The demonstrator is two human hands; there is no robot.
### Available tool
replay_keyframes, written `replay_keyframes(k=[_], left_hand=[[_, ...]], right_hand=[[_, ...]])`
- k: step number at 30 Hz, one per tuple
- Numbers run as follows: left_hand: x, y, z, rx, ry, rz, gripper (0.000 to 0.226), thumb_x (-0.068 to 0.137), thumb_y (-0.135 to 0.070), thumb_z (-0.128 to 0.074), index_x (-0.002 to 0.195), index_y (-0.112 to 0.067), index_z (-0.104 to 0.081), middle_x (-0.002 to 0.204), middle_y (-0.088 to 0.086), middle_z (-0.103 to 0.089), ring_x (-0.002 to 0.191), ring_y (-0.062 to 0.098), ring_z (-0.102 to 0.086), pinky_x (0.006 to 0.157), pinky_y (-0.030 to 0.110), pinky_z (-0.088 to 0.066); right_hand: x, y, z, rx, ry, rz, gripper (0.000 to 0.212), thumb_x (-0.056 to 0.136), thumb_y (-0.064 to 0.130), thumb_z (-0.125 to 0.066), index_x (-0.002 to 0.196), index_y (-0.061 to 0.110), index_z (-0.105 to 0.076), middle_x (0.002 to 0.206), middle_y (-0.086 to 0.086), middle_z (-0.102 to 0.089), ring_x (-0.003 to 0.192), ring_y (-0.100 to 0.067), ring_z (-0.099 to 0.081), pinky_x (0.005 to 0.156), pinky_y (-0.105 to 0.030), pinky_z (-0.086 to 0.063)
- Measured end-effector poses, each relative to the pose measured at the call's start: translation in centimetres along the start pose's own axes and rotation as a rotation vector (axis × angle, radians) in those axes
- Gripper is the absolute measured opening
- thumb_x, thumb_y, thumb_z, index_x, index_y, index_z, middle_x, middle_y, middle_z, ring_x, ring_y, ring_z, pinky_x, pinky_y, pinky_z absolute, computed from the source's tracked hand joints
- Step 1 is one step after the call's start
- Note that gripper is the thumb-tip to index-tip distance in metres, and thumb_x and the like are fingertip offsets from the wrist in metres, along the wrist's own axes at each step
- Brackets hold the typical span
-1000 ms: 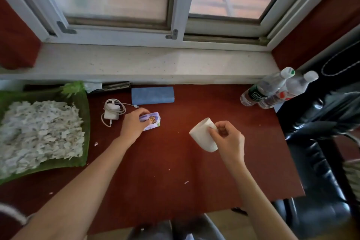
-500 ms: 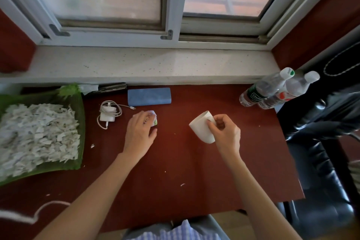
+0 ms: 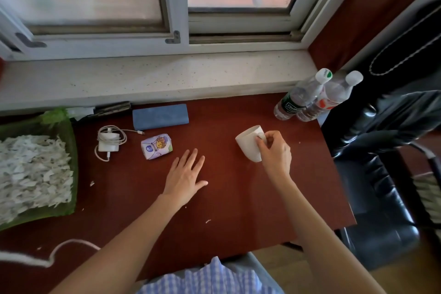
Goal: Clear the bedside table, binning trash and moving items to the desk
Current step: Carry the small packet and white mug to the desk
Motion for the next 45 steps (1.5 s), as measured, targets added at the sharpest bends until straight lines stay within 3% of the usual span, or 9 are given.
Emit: replay_keyframes(k=[7,11,16,22,24,27,29,36,45], left_hand=[[0.1,0.0,-0.2,0.042,0.044,0.017,0.075,0.089,-0.056,-0.044,0.149,-0.021,-0.015,0.159,0.006,-0.005,0.146,0.026,-0.006,0.118,0.043,-0.013],[0.2,0.1,-0.4,0.025,0.027,0.019,0.076,0.088,-0.055,-0.048,0.148,-0.020,-0.019,0.159,0.008,-0.010,0.145,0.028,-0.009,0.117,0.045,-0.016],[0.4,0.2,-0.6,0.043,0.014,0.027,0.076,0.085,-0.055,-0.053,0.147,-0.019,-0.026,0.157,0.009,-0.018,0.144,0.029,-0.018,0.114,0.046,-0.023],[0.3,0.2,-0.7,0.031,0.020,0.032,0.077,0.086,-0.054,-0.053,0.147,-0.021,-0.023,0.158,0.008,-0.014,0.145,0.028,-0.014,0.115,0.045,-0.020],[0.3,0.2,-0.7,0.030,0.016,0.036,0.076,0.084,-0.054,-0.055,0.147,-0.020,-0.026,0.157,0.008,-0.017,0.144,0.029,-0.016,0.114,0.046,-0.022],[0.3,0.1,-0.6,0.034,0.016,0.031,0.076,0.085,-0.054,-0.054,0.147,-0.021,-0.025,0.157,0.008,-0.017,0.144,0.028,-0.016,0.114,0.046,-0.021],[0.3,0.0,-0.6,0.037,0.022,0.030,0.076,0.086,-0.054,-0.051,0.148,-0.022,-0.021,0.158,0.007,-0.013,0.145,0.027,-0.012,0.115,0.044,-0.017],[0.2,-0.1,-0.3,0.025,0.034,0.034,0.075,0.089,-0.055,-0.046,0.149,-0.022,-0.015,0.159,0.006,-0.006,0.146,0.026,-0.005,0.117,0.043,-0.012],[0.1,-0.1,-0.4,0.008,0.026,0.045,0.076,0.087,-0.054,-0.049,0.149,-0.022,-0.018,0.159,0.006,-0.008,0.146,0.026,-0.006,0.117,0.044,-0.012]], right_hand=[[5.0,-0.4,0.1,-0.119,-0.021,0.017,0.019,0.087,0.035,-0.060,0.091,0.017,-0.056,0.088,0.005,-0.061,0.084,-0.017,-0.055,0.070,-0.034,-0.040],[6.9,-0.3,-0.3,-0.108,-0.061,0.031,0.020,0.085,0.037,-0.063,0.087,0.019,-0.054,0.081,0.009,-0.058,0.078,-0.016,-0.052,0.066,-0.029,-0.031],[8.2,-0.5,-0.8,-0.019,-0.136,0.007,0.022,0.085,0.037,-0.063,0.087,0.019,-0.052,0.082,0.006,-0.060,0.077,-0.018,-0.053,0.065,-0.029,-0.032],[7.2,-2.4,-0.7,0.181,-0.215,-0.055,0.021,0.085,0.034,-0.065,0.089,0.017,-0.053,0.079,0.007,-0.059,0.074,-0.015,-0.055,0.070,-0.035,-0.042],[6.4,-3.4,-0.6,0.199,-0.213,-0.057,0.022,0.084,0.035,-0.066,0.089,0.017,-0.054,0.078,0.008,-0.060,0.073,-0.013,-0.055,0.069,-0.031,-0.042],[5.2,-4.4,-0.3,0.195,-0.186,-0.039,0.019,0.084,0.032,-0.066,0.087,0.019,-0.054,0.073,0.008,-0.060,0.066,-0.011,-0.055,0.062,-0.013,-0.037],[4.8,-5.0,-0.2,0.194,-0.169,-0.023,0.017,0.083,0.030,-0.067,0.084,0.019,-0.054,0.069,0.008,-0.060,0.061,-0.007,-0.054,0.060,-0.011,-0.037],[4.4,-6.5,-0.8,0.174,-0.146,-0.061,0.023,0.078,0.028,-0.074,0.080,0.016,-0.054,0.064,0.011,-0.056,0.060,-0.006,-0.052,0.063,-0.026,-0.039],[6.0,-5.8,-1.9,0.170,-0.128,-0.048,0.021,0.082,0.027,-0.070,0.079,0.014,-0.053,0.062,0.008,-0.054,0.060,-0.014,-0.049,0.063,-0.030,-0.038]])
Point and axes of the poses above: each hand's wrist, its own x-axis towards the middle knuckle, its own z-axis out of the back of the hand, y = z × x, the point moved 4 cm from there along x, towards the middle knuckle
